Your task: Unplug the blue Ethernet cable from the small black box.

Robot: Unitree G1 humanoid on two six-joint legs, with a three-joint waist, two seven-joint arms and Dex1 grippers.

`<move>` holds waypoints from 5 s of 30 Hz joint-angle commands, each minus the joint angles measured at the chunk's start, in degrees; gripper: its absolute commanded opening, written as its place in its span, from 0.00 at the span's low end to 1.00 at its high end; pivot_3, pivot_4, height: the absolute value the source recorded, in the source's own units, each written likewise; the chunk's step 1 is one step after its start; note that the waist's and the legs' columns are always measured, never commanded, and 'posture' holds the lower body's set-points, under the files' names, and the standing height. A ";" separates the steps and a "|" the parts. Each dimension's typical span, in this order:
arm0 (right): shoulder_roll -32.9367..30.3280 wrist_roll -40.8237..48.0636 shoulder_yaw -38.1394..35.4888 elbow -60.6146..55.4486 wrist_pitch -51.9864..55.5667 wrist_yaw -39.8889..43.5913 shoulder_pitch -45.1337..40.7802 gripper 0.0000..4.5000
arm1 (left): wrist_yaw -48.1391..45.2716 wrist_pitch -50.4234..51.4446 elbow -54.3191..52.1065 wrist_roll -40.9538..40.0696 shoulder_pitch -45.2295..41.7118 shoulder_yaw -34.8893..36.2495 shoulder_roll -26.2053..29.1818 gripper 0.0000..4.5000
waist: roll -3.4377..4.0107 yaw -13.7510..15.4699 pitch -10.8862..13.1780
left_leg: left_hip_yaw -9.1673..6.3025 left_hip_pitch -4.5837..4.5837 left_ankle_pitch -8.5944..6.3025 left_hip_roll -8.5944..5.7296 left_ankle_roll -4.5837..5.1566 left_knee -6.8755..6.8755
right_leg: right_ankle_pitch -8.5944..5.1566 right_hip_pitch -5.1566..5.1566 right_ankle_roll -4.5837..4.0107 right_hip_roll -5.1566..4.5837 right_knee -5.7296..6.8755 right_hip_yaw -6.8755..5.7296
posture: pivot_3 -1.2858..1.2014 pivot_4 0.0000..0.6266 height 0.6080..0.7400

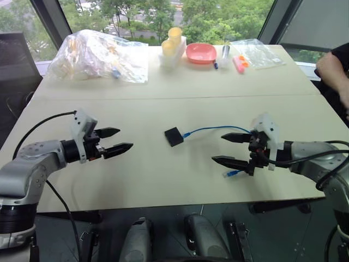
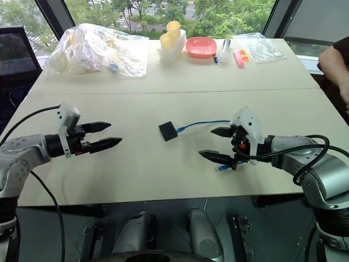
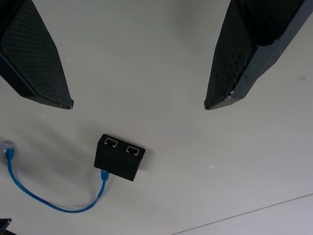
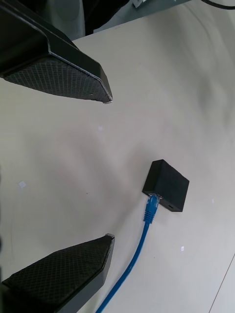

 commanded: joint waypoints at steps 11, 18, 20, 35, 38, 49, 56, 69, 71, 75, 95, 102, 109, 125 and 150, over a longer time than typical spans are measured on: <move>0.03 -2.75 1.27 1.31 -3.50 0.64 -0.50 1.00 | 2.75 -0.74 -1.77 -0.79 -0.09 1.16 -0.72 0.99 | 0.00 0.01 0.00 | 0.00 0.00 0.00 0.00 0.00 0.01 | 0.00 0.00 0.00 0.00 0.01 0.00 | 0.52 0.24 0.96; 0.20 -3.36 1.91 2.50 -4.04 1.54 -2.14 1.00 | 3.77 -0.96 -2.36 -1.07 0.67 1.97 -0.85 0.99 | 0.00 -0.09 0.00 | 0.01 0.01 0.00 0.00 0.00 0.01 | 0.00 0.00 0.00 0.00 0.01 0.00 | 0.52 0.24 0.96; 0.27 -3.29 1.88 2.82 -4.02 1.79 -2.59 1.00 | 3.96 -0.98 -2.64 -1.20 1.02 2.16 -0.83 0.99 | 0.00 -0.04 0.00 | 0.01 0.01 0.00 0.00 0.00 0.01 | 0.01 0.00 0.00 0.01 0.02 0.00 | 0.52 0.24 0.96; 6.87 -26.69 24.87 34.96 -27.94 17.94 -25.40 1.00 | -10.04 -3.43 1.97 -0.71 -0.64 1.14 10.98 0.99 | -0.01 -0.77 0.00 | 0.09 0.08 0.00 0.02 0.00 0.00 | 0.02 -0.05 -0.05 0.05 0.09 0.00 | 0.52 0.24 0.96; 12.79 -30.54 27.50 47.70 -34.19 20.34 -32.14 1.00 | -11.80 -3.61 2.78 -0.68 -1.30 0.94 12.23 0.99 | 0.00 -1.39 0.02 | 0.12 0.02 0.00 0.01 0.00 -0.01 | 0.03 -0.12 -0.04 0.04 0.08 0.00 | 0.52 0.24 0.96; 28.87 -47.64 32.81 93.63 -58.15 18.63 -52.41 1.00 | -5.73 -1.64 -4.18 -1.99 4.00 3.60 7.55 0.99 | 0.00 -1.52 0.02 | 0.02 -0.06 -0.01 0.01 0.00 -0.23 | 0.16 -0.20 0.22 -0.09 0.11 -0.08 | 0.52 0.24 0.96; 30.27 -53.40 34.52 99.91 -63.21 23.85 -52.36 0.36 | -2.19 -0.73 -7.62 -2.81 7.27 5.81 6.54 1.00 | -0.03 -1.48 -0.01 | 0.01 0.45 -0.01 0.01 0.00 -0.20 | 0.14 0.33 0.17 -0.13 0.15 -0.09 | 0.52 0.24 0.96; 23.30 -62.07 29.50 83.34 -88.69 -13.04 -51.53 0.00 | -11.66 -6.69 28.61 1.16 -22.99 -4.58 -2.95 1.00 | 0.00 -1.17 0.02 | 0.05 0.79 0.07 -0.11 -0.07 -0.10 | 0.01 0.66 -0.12 -0.10 0.16 -0.05 | 0.52 0.24 0.96; 22.49 -61.28 28.29 77.75 -91.26 -14.59 -49.29 0.00 | -14.22 -7.92 39.34 2.48 -31.41 -5.69 -6.10 1.00 | -0.03 -1.36 0.00 | 0.00 0.50 0.07 -0.10 -0.07 -0.13 | 0.11 0.42 0.16 -0.02 0.15 -0.08 | 0.52 0.24 0.96; 22.93 -58.34 26.09 68.51 -89.49 -14.03 -45.52 0.00 | -19.31 -12.71 56.36 7.21 -42.34 -8.26 -10.66 1.00 | -0.04 -1.75 -0.01 | 0.00 0.32 -0.03 -0.09 0.07 -0.27 | 0.13 0.21 0.26 0.00 0.14 -0.09 | 0.52 0.24 0.96; 22.68 -59.51 25.55 56.15 -82.31 -14.33 -39.50 0.00 | -30.89 -19.41 75.46 13.77 -57.11 -6.78 -20.47 0.74 | -0.03 -1.58 0.00 | -0.02 -0.08 -0.03 -0.10 0.09 -0.14 | 0.13 -0.19 0.27 0.01 0.26 -0.08 | 0.52 0.24 0.96; 22.35 -60.78 26.00 53.75 -81.78 -13.72 -38.71 0.00 | -30.57 -19.86 75.61 14.58 -57.18 -6.18 -20.52 0.12 | -0.03 -1.49 0.00 | -0.03 -0.07 -0.03 -0.10 0.09 -0.13 | 0.13 -0.19 0.27 0.01 0.28 -0.08 | 0.52 0.24 0.96; 21.30 -47.57 21.86 50.88 -68.73 -0.82 -35.61 0.29 | -31.70 -19.80 75.90 15.31 -56.59 -5.79 -19.78 0.12 | -0.03 -1.46 0.00 | -0.06 -0.07 -0.03 -0.10 0.09 -0.12 | 0.14 -0.18 0.27 0.01 0.28 -0.09 | 0.52 0.24 0.96; 24.64 -1.86 1.15 40.70 -1.79 12.83 -38.07 0.93 | -39.49 -7.95 61.37 5.66 -53.53 -7.84 -16.88 0.12 | -0.03 -1.43 0.01 | -0.15 -0.03 -0.04 -0.04 0.10 -0.11 | 0.14 -0.18 0.26 0.06 0.45 -0.15 | 0.52 0.24 0.96; 29.61 -6.61 6.18 42.06 -5.55 8.21 -39.92 0.93 | -39.48 -9.81 59.66 7.07 -52.98 -9.29 -18.60 0.12 | -0.02 -1.20 0.01 | -0.15 -0.09 -0.04 -0.06 0.10 -0.07 | 0.13 -0.20 0.27 0.04 0.42 -0.18 | 0.52 0.24 0.96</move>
